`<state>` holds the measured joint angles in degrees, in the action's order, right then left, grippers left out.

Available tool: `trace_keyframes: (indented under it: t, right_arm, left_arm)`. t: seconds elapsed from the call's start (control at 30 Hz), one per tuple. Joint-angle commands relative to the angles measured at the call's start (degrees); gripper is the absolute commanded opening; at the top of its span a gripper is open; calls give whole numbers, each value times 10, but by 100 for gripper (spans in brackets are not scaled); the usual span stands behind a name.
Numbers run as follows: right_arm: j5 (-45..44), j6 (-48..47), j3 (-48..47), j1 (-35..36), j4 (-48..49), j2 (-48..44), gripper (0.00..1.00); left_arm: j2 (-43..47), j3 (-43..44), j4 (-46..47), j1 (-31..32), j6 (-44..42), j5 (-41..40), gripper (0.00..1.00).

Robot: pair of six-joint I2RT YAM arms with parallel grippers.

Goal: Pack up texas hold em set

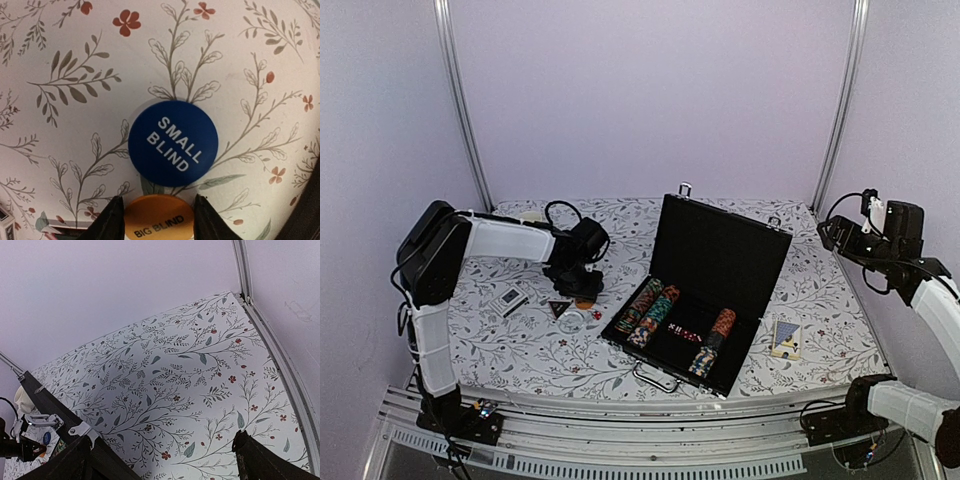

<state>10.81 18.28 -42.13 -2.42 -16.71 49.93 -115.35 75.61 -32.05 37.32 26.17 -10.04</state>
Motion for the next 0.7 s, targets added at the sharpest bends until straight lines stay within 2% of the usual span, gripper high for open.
trace_keyframes:
  t: [0.0,0.23,0.4,0.53,0.67]
  right_arm:
    - [-4,0,1,-1,-10,-13,99]
    - [21,-1,-28,-1,-27,-4,99]
    - [55,-15,-93,23,-73,18,99]
    - [-16,-17,-161,121,-118,44,99]
    - [-79,2,-221,252,-125,85,99]
  left_arm:
    - [11,4,-31,24,10,1,45]
    - [59,10,-47,48,33,-4,45]
    - [96,1,-48,56,52,-6,46]
    - [153,-13,-35,56,51,-13,52]
    - [235,-14,-23,47,24,-23,74]
